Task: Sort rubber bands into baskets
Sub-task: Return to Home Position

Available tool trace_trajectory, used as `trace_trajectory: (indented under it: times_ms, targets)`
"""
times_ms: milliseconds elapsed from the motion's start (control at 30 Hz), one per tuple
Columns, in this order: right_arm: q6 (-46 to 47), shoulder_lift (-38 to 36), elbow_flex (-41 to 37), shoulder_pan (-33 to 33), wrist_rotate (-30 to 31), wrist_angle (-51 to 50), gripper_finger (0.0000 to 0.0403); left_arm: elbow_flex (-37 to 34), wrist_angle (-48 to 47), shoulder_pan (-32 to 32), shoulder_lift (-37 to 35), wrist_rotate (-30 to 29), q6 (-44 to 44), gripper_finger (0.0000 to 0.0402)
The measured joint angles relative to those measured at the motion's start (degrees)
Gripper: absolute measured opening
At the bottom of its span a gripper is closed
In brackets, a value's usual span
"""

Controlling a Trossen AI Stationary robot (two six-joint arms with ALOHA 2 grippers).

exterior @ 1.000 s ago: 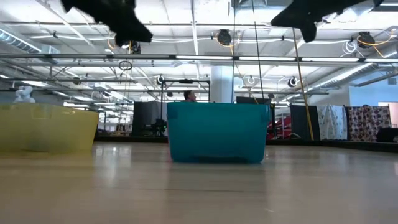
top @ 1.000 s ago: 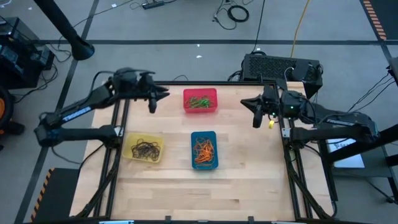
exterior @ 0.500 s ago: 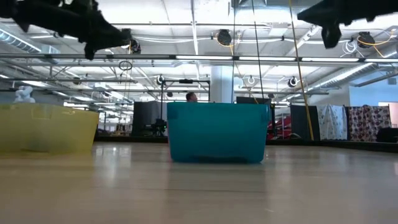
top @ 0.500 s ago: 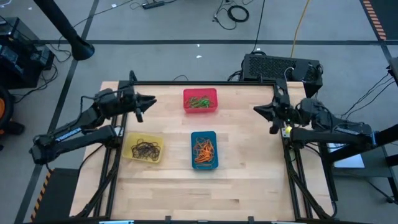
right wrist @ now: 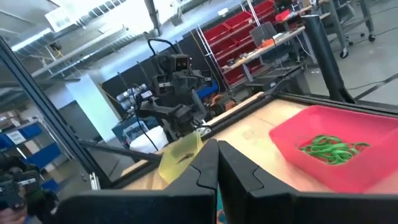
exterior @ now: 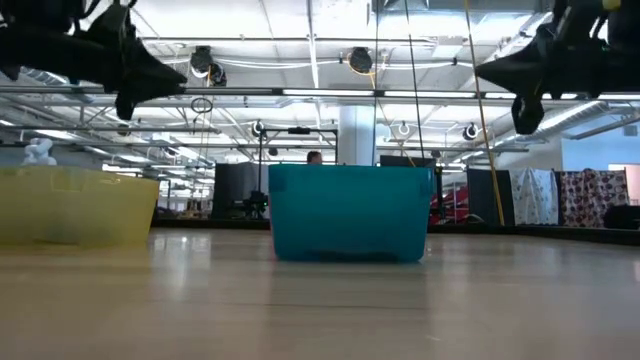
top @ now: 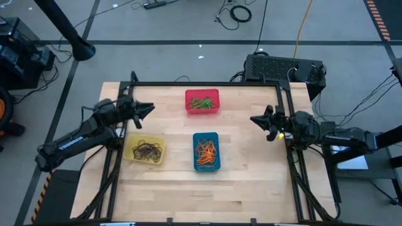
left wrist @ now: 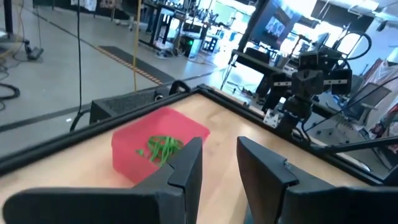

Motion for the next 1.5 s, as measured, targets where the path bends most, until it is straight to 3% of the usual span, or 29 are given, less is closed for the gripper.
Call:
trace_trajectory:
  times_ms: [533, 700, 1100, 1267, 1367, 1500]
  targets:
    - [-0.74, -16.75, -5.5, -3.85, 0.2, -10.16, 0.0, -9.98, 0.04, -0.02, -9.21, 1.04, -4.47, 0.0107]
    - [-5.75, -16.4, -6.25, -4.02, -0.16, -11.29, 0.0, -13.35, 4.35, -0.01, -9.23, 1.76, -6.83, 0.0107]
    - [-3.62, -16.95, -5.53, -4.04, -4.36, -15.56, 0.0, -14.61, 5.69, -0.02, -10.09, 7.81, -7.49, 0.0107]
    - [-4.64, -16.95, -1.44, -4.03, -3.62, -28.63, 0.0, -14.59, 5.53, 0.61, -10.23, 7.19, -7.45, 0.0107]
    - [-1.97, -16.88, 1.21, -4.03, 1.45, -40.36, 0.0, -14.61, 5.19, 1.44, -10.21, 4.13, -6.5, 0.0107]
    - [0.55, -16.53, 1.55, -4.04, 3.98, -41.48, 0.0, -14.61, 4.25, 1.68, -9.49, -2.29, -3.15, 0.0107]
